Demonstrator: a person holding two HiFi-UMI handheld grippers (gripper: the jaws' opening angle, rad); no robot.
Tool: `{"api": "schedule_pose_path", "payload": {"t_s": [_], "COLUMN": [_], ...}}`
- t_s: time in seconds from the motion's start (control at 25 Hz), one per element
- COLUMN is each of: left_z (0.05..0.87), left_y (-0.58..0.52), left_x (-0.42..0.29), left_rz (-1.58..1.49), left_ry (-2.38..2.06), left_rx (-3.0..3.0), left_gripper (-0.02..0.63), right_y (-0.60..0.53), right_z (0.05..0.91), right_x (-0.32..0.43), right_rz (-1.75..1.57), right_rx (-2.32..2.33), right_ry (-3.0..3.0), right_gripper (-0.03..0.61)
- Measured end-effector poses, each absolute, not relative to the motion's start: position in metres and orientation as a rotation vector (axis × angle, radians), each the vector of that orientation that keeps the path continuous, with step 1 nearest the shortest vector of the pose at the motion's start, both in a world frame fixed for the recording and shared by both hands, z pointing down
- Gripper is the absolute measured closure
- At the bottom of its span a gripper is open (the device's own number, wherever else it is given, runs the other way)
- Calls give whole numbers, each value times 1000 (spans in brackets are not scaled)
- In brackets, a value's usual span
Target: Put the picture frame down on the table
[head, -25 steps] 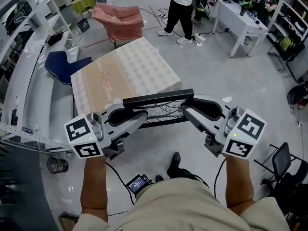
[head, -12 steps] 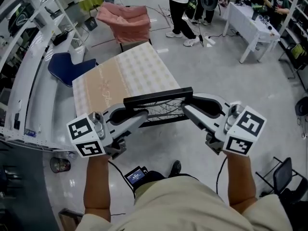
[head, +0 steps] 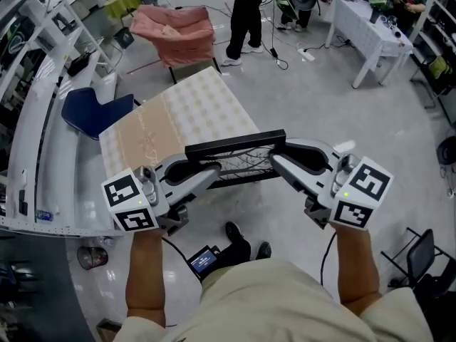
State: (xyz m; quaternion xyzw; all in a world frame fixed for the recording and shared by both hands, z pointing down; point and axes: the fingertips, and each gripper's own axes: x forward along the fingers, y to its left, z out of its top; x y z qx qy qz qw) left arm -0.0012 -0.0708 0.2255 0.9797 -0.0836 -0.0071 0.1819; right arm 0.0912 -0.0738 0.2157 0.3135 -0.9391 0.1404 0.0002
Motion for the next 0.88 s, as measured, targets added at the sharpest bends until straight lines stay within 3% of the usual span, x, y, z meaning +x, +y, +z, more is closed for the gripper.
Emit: {"api": "schedule_pose_path", "payload": {"t_s": [0.88], "left_z": [236], "left_y": [-215], "left_x": [-46], "left_rz": [-44], "left_ry": [-68], "left_rx": [2769], "left_gripper": [574], "right_y": [-209], "right_z": [223], "right_x": [46], "right_rz": [421], "right_rx": [1177], "right_ry": [-2857], "right_gripper": [508]}}
